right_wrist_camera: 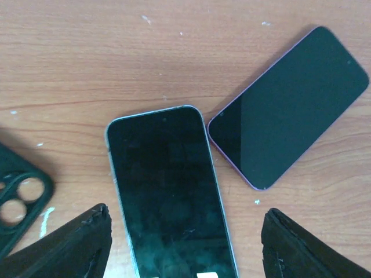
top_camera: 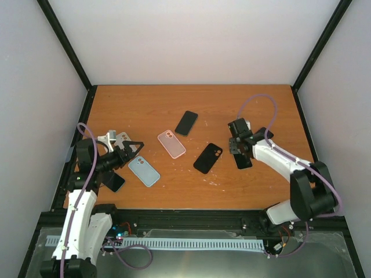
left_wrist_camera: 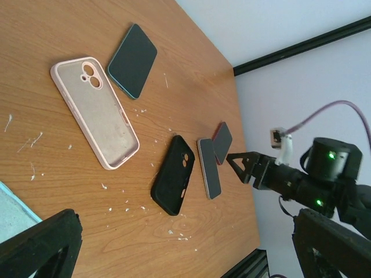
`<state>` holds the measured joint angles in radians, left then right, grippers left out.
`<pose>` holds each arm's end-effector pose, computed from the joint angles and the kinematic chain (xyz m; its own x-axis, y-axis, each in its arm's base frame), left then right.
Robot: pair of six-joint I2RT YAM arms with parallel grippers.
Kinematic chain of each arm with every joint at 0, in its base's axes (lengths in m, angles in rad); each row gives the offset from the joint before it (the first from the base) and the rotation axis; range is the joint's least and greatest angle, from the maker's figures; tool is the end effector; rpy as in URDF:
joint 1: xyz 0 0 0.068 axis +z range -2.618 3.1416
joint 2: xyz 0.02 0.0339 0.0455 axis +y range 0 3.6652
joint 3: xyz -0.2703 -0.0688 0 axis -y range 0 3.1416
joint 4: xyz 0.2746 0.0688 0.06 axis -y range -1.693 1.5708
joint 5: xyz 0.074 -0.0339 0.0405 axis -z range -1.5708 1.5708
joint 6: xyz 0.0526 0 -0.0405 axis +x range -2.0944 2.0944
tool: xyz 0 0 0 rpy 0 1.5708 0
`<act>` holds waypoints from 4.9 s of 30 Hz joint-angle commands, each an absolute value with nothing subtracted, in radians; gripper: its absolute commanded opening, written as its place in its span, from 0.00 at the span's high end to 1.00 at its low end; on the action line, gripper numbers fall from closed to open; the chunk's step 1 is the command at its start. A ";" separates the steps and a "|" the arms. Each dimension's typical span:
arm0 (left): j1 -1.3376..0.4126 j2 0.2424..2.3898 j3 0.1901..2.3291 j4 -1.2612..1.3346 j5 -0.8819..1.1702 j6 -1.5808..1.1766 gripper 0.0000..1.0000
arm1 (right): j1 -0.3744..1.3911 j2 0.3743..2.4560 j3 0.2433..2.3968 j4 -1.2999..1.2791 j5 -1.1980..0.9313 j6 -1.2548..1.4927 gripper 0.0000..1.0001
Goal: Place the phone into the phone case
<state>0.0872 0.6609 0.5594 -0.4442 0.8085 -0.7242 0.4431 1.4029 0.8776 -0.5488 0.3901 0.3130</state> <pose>0.1828 -0.0222 0.2540 -0.7555 -0.5253 -0.3915 0.0737 0.5257 -0.8475 0.2805 0.1110 0.1864 -0.8274 -0.0774 -0.5563 0.0231 0.9849 -0.1714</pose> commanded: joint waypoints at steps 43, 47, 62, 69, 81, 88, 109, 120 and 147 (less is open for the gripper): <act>0.066 0.848 0.384 -0.414 0.515 -0.990 0.04 | 0.274 1.646 0.885 -0.451 -0.034 0.349 0.39; 0.065 0.944 0.370 -0.365 0.528 -0.959 0.13 | 0.274 1.598 0.866 -0.450 -0.041 0.362 0.40; 0.058 1.068 0.341 -0.291 0.472 -0.904 0.62 | 0.298 1.379 0.816 -0.483 -0.063 0.399 0.45; 0.058 1.003 0.365 -0.372 0.383 -0.887 0.58 | 0.348 1.293 0.817 -0.496 -0.066 0.422 0.47; 0.058 1.023 0.370 -0.360 0.319 -0.879 0.59 | 0.397 1.224 0.815 -0.495 -0.092 0.443 0.48; 0.058 1.118 0.375 -0.294 0.351 -0.856 0.82 | 0.430 1.191 0.815 -0.481 -0.115 0.468 0.50; -0.390 1.295 0.585 -0.296 0.319 -0.854 1.00 | 0.750 1.184 0.782 -0.273 -0.213 0.706 0.53; -0.578 1.456 0.605 -0.178 0.424 -0.877 0.84 | 0.896 1.280 0.726 -0.073 -0.236 0.828 0.54; -0.328 1.013 0.370 -0.093 0.531 -0.933 0.14 | 0.927 1.708 0.933 -0.130 -0.311 0.816 0.54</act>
<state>-0.3336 1.0218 0.3897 -0.1120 0.5217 -0.9222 0.9154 1.6966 0.8970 -0.0719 -0.3275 0.8379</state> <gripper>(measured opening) 0.863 0.742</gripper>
